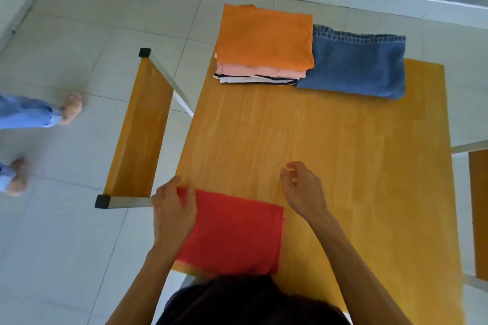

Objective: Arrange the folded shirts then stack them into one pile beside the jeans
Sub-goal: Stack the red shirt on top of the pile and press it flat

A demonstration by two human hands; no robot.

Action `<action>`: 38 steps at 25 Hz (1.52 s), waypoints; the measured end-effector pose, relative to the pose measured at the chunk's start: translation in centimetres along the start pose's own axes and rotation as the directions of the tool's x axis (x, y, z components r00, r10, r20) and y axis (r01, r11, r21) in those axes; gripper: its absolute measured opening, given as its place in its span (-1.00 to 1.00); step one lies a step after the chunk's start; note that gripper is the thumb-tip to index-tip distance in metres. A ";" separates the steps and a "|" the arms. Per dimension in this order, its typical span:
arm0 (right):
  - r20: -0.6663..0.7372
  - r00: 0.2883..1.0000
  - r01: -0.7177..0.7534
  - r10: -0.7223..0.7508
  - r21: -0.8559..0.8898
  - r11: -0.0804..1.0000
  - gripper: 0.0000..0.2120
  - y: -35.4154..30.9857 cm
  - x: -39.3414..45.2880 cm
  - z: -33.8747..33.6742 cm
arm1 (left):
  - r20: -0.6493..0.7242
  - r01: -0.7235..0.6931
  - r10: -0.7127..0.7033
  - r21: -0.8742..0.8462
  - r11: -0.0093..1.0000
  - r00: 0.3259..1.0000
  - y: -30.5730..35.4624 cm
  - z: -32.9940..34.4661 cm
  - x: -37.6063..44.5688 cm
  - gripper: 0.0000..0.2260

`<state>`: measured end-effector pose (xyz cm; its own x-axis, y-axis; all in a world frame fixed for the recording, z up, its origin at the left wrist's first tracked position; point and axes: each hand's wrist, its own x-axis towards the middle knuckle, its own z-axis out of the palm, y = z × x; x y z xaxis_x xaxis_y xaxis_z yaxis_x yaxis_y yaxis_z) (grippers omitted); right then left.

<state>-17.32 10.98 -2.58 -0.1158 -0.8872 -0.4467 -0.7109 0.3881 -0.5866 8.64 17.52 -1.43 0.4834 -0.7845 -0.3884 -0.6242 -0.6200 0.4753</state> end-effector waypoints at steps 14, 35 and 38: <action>0.317 0.933 -0.235 0.168 0.186 0.954 -0.38 3.9 -8.0 2.1 | 0.353 0.424 -0.324 -0.255 0.869 0.878 -2.9 0.0 -4.4 -0.40; -0.074 0.988 -0.057 0.133 0.627 0.777 -0.80 0.1 1.1 -4.0 | 0.373 0.189 0.013 -0.498 0.846 0.928 10.8 -1.7 4.0 -0.47; -0.123 0.988 0.000 0.098 0.625 0.780 -0.81 -3.7 6.8 -7.1 | 0.306 0.112 0.063 -0.522 0.846 0.950 16.0 -2.9 9.0 -0.56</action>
<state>-20.42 1.72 1.39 -0.2691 -0.8688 -0.4156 -0.1211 0.4587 -0.8803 4.81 0.50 4.98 0.2321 -0.7807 -0.5802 -0.1536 -0.6185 0.7707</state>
